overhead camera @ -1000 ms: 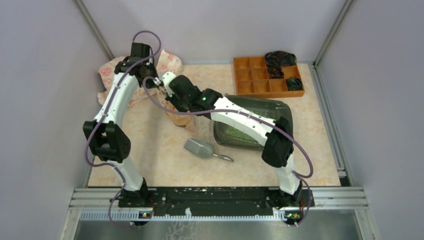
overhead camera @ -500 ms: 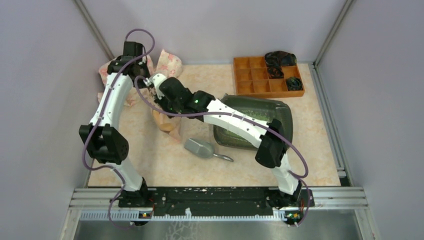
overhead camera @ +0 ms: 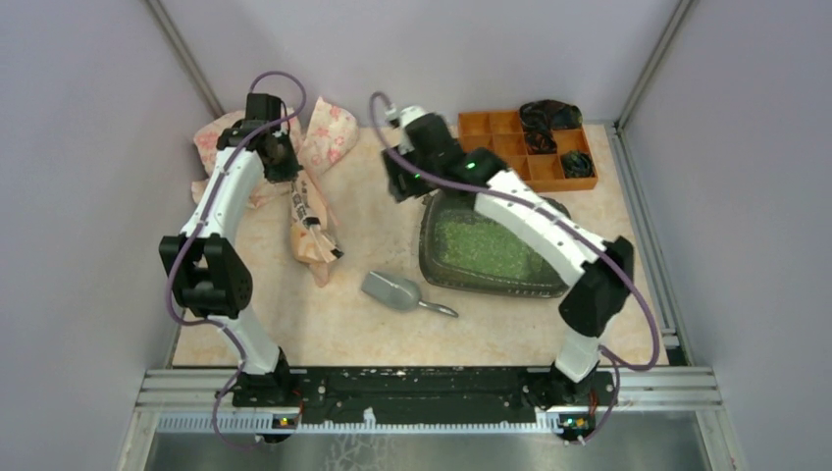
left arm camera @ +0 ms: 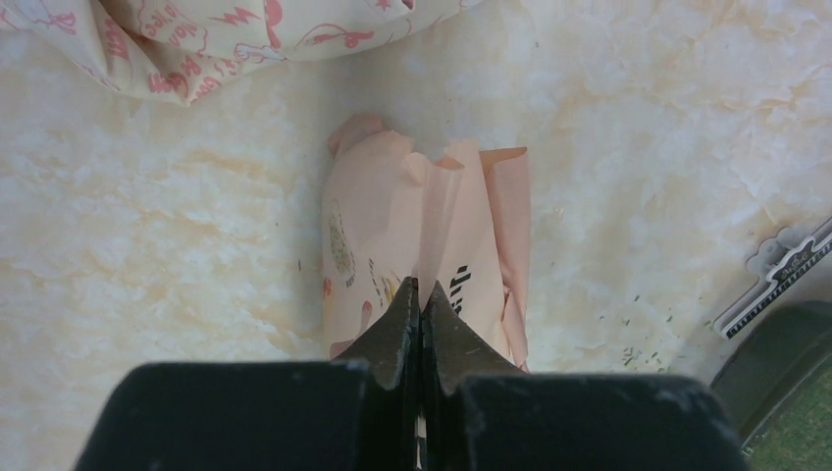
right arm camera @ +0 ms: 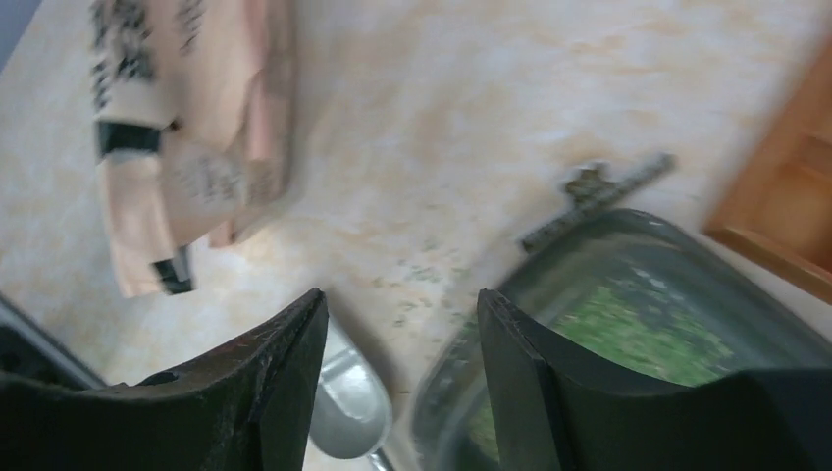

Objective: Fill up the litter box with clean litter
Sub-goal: Close the cat litter bag at the center of the board, then move the litter box to the center of the board.

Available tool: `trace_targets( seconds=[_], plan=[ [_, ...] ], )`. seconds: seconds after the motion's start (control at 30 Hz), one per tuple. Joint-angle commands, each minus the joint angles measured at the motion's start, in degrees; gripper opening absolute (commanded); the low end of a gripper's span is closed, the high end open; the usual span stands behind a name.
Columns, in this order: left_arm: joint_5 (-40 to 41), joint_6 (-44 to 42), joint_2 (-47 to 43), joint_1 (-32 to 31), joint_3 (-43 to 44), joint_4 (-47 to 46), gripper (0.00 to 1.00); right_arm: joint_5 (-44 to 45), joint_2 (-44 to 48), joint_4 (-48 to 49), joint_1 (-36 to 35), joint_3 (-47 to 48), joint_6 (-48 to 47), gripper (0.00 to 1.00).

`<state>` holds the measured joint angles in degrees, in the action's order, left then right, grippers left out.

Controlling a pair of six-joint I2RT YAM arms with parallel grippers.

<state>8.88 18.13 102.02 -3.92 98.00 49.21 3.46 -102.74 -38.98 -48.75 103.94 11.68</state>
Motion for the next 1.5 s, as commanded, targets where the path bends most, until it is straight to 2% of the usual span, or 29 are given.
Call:
trace_targets(
  seconds=[0.0, 0.13, 0.3, 0.37, 0.47, 0.63, 0.77, 0.9, 1.03, 1.17, 1.3, 1.37, 1.47],
  plan=[
    [-1.6, -0.24, -1.91, 0.05, -0.45, -5.34, 0.0, 0.52, 5.46, -0.46, 5.97, -0.38, 0.2, 0.57],
    [-4.48, 0.62, -1.63, 0.23, -2.35, -7.42, 0.0, -0.94, -3.3, -1.34, 8.35, 6.59, -1.34, 0.56],
    [-7.83, 0.62, 0.18, 0.52, -2.14, -8.3, 0.0, -2.86, -18.5, -8.61, 9.2, 24.89, -1.76, 0.54],
    [-9.41, 0.71, 0.77, 0.98, -1.81, -8.34, 0.0, -2.81, -22.4, -11.5, 9.12, 28.72, -1.67, 0.52],
    [-12.32, 1.03, 1.16, 1.37, -1.76, -8.58, 0.0, -2.25, -23.3, -12.91, 8.96, 25.73, -1.73, 0.51],
    [-13.38, 1.02, 1.37, 1.37, -1.74, -8.54, 0.0, 0.44, -16.32, -9.87, 9.02, 7.69, -1.55, 0.51],
    [-13.39, 1.03, 1.08, 1.37, -2.17, -8.69, 0.0, 1.79, -14.28, -10.43, 9.08, 2.63, -1.9, 0.51],
    [-13.72, 1.19, 1.01, 1.37, -2.43, -8.71, 0.0, 4.27, -14.91, -13.8, 9.11, 2.5, -2.43, 0.5],
    [-13.69, 1.29, 0.82, 1.29, -2.96, -8.9, 0.0, 4.04, -10.89, -11.11, 9.31, -1.07, -2.07, 0.51],
    [-13.96, 1.29, 0.9, 1.29, -3.07, -8.95, 0.0, 5.57, -11.37, -15.41, 10.38, 0.95, -2.09, 0.5],
    [-14.12, 1.29, 1.03, 1.29, -3.01, -9.1, 0.0, 5.72, -10.05, -13.21, 10.78, 1.68, -1.25, 0.51],
    [-14.18, 1.29, 1.21, 1.29, -2.9, -9.05, 0.0, 5.87, -11.28, -12.79, 10.87, 5.5, 0.45, 0.52],
    [-14.33, 1.29, 1.87, 1.29, -2.65, -8.89, 0.0, 9.54, -17.09, -14.85, 11.04, 17.43, 4.83, 0.51]
  ],
)
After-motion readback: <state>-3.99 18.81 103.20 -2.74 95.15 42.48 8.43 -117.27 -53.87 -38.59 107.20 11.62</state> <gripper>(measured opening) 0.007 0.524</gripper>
